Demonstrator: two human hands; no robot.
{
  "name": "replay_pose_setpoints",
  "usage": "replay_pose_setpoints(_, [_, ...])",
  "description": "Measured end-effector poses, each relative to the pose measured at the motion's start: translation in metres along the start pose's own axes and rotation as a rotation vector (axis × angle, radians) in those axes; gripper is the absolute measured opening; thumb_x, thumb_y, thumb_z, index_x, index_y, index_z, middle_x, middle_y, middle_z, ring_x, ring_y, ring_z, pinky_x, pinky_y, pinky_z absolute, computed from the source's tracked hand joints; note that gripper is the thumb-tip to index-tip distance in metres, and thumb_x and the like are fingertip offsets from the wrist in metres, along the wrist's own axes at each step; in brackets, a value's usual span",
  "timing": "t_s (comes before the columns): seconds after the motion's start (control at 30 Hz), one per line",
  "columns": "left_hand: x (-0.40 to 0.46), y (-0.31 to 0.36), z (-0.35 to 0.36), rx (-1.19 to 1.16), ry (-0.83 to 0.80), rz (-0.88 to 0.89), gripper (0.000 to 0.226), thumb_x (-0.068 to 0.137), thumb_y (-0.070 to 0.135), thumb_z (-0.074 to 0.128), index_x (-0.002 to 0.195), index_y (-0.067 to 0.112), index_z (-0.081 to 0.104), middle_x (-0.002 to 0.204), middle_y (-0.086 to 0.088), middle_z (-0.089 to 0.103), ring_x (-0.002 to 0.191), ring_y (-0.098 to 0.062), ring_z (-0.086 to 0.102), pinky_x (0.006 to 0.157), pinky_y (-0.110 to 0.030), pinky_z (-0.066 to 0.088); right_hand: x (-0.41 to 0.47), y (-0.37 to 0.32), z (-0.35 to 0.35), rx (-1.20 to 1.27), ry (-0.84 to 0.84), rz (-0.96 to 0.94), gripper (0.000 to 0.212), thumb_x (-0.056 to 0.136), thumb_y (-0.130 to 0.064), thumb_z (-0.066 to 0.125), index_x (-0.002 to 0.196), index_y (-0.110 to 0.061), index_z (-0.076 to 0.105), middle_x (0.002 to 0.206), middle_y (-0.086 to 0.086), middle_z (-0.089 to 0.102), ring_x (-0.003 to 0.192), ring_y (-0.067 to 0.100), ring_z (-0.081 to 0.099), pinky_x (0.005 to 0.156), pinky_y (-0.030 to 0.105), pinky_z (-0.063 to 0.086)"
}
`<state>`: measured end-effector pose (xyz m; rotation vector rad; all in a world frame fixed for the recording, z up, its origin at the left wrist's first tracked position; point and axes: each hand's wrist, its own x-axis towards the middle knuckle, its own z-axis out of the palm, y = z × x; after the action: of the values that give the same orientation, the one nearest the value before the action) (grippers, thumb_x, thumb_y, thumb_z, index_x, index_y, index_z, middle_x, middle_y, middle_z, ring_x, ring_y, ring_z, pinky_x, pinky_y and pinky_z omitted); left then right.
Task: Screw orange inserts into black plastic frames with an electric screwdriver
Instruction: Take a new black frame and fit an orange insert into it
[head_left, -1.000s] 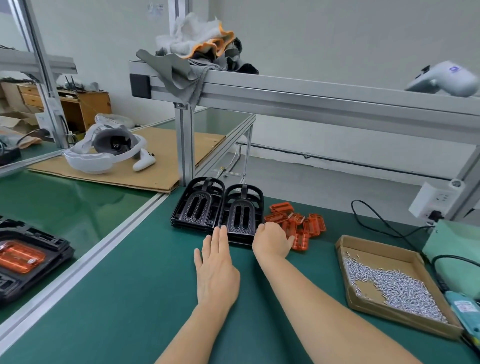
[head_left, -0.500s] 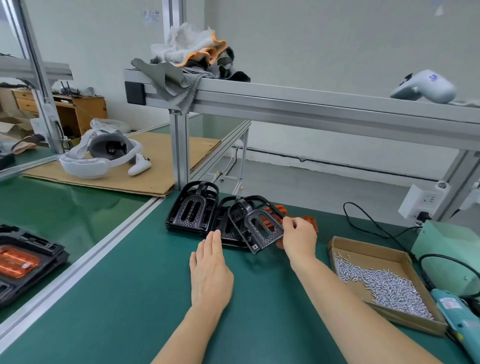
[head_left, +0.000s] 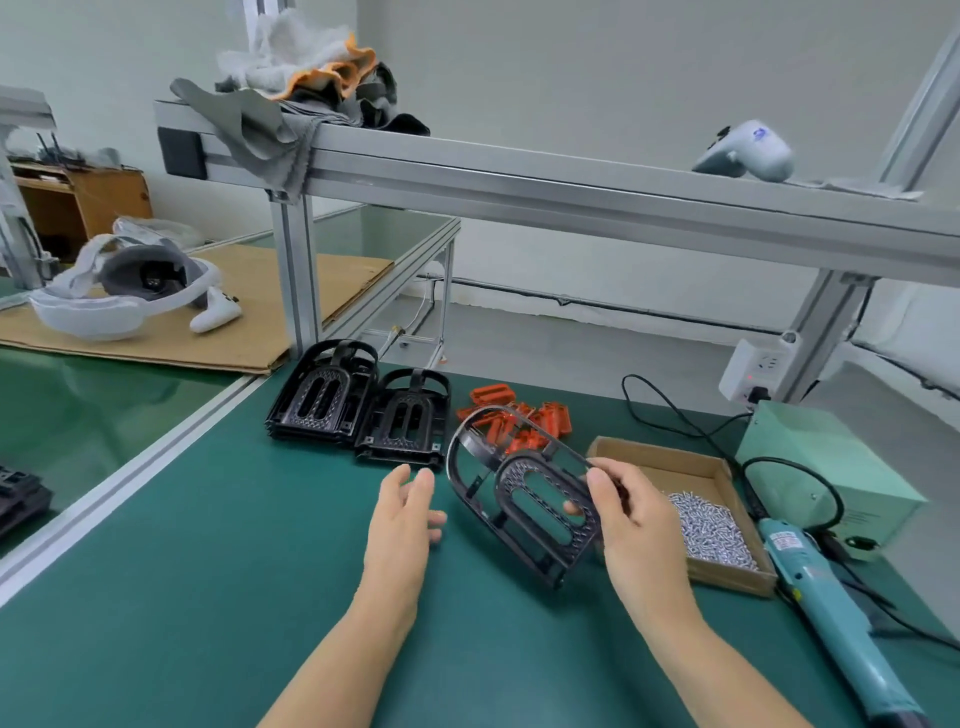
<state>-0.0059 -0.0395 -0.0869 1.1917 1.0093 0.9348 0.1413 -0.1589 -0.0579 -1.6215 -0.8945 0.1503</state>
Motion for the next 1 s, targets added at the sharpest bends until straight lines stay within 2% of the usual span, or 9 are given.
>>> replay_pose_setpoints(0.13, [-0.009, 0.010, 0.010, -0.286, -0.192, -0.172, 0.036, 0.095, 0.049, 0.043, 0.120, 0.022, 0.048, 0.110, 0.001, 0.062, 0.094, -0.025, 0.062, 0.082, -0.039, 0.051, -0.016, -0.001, -0.017, -0.090, -0.013, -0.157, 0.015, 0.097, -0.027, 0.053, 0.101, -0.039, 0.061, 0.097, -0.020, 0.069, 0.094, -0.003, 0.061, 0.078, 0.007, 0.043])
replay_pose_setpoints(0.3, [-0.015, 0.012, 0.012, -0.556, -0.337, -0.379, 0.052, 0.088, 0.056, 0.049, 0.112, 0.011, 0.056, 0.104, -0.013, 0.066, 0.091, -0.031, 0.064, 0.094, -0.046, 0.048, -0.041, 0.010, -0.040, -0.214, -0.173, -0.451, 0.020, 0.097, -0.031, 0.055, 0.115, -0.025, 0.063, 0.109, -0.022, 0.062, 0.102, 0.002, 0.060, 0.090, 0.014, 0.042])
replay_pose_setpoints(0.4, [-0.021, 0.012, 0.010, -0.651, -0.335, -0.443, 0.034, 0.080, 0.032, 0.063, 0.102, 0.009, 0.050, 0.101, -0.018, 0.057, 0.088, -0.029, 0.057, 0.093, -0.043, 0.047, -0.057, 0.023, -0.053, -0.255, -0.263, -0.539, 0.025, 0.096, -0.026, 0.058, 0.120, -0.018, 0.062, 0.119, -0.015, 0.062, 0.111, 0.003, 0.059, 0.097, 0.014, 0.041])
replay_pose_setpoints(0.47, [-0.025, 0.009, 0.010, -0.657, -0.331, -0.453, 0.024, 0.084, 0.010, 0.056, 0.107, 0.006, 0.050, 0.108, -0.019, 0.054, 0.090, -0.028, 0.056, 0.084, -0.039, 0.049, -0.066, 0.031, -0.061, -0.288, -0.301, -0.562, 0.025, 0.095, -0.021, 0.062, 0.119, -0.016, 0.064, 0.122, -0.010, 0.063, 0.115, 0.004, 0.058, 0.099, 0.016, 0.041])
replay_pose_setpoints(0.53, [-0.029, 0.004, 0.012, -0.580, -0.306, -0.446, 0.035, 0.088, -0.004, 0.043, 0.122, 0.005, 0.049, 0.116, -0.020, 0.058, 0.090, -0.028, 0.059, 0.079, -0.037, 0.049, -0.074, 0.037, -0.068, -0.331, -0.325, -0.590, 0.026, 0.092, -0.018, 0.062, 0.117, -0.017, 0.065, 0.123, -0.008, 0.063, 0.116, 0.003, 0.058, 0.100, 0.017, 0.042])
replay_pose_setpoints(0.63, [-0.035, 0.000, 0.014, -0.411, -0.317, -0.382, 0.044, 0.087, -0.011, 0.038, 0.125, 0.008, 0.050, 0.110, -0.015, 0.065, 0.088, -0.025, 0.062, 0.078, -0.034, 0.049, -0.083, 0.041, -0.074, -0.388, -0.360, -0.634, 0.024, 0.090, -0.017, 0.064, 0.114, -0.015, 0.067, 0.122, -0.006, 0.063, 0.114, 0.003, 0.058, 0.097, 0.018, 0.046])
replay_pose_setpoints(0.8, [-0.042, -0.010, 0.011, 0.096, -0.340, -0.072, 0.054, 0.087, -0.012, 0.043, 0.133, 0.016, 0.048, 0.120, 0.010, 0.060, 0.113, -0.011, 0.056, 0.101, -0.033, 0.041, -0.091, 0.041, -0.078, -0.475, -0.439, -0.675, 0.022, 0.090, -0.020, 0.068, 0.111, -0.015, 0.068, 0.120, -0.005, 0.064, 0.108, 0.009, 0.060, 0.089, 0.023, 0.051])
replay_pose_setpoints(0.93, [-0.050, -0.017, 0.010, 0.397, -0.314, 0.133, 0.051, 0.089, -0.001, 0.044, 0.124, 0.035, 0.054, 0.111, 0.020, 0.062, 0.084, 0.003, 0.056, 0.071, -0.005, 0.042, -0.094, 0.040, -0.080, -0.503, -0.501, -0.689, 0.021, 0.090, -0.023, 0.066, 0.110, -0.016, 0.068, 0.118, -0.004, 0.064, 0.107, 0.011, 0.060, 0.088, 0.028, 0.051])
replay_pose_setpoints(1.0, [-0.055, -0.018, 0.011, 0.467, -0.318, 0.202, 0.048, 0.090, 0.001, 0.043, 0.122, 0.036, 0.055, 0.113, 0.020, 0.059, 0.086, 0.005, 0.054, 0.073, -0.004, 0.040, -0.093, 0.039, -0.081, -0.511, -0.522, -0.670, 0.020, 0.090, -0.023, 0.067, 0.109, -0.017, 0.069, 0.117, -0.006, 0.064, 0.107, 0.010, 0.059, 0.088, 0.029, 0.051])
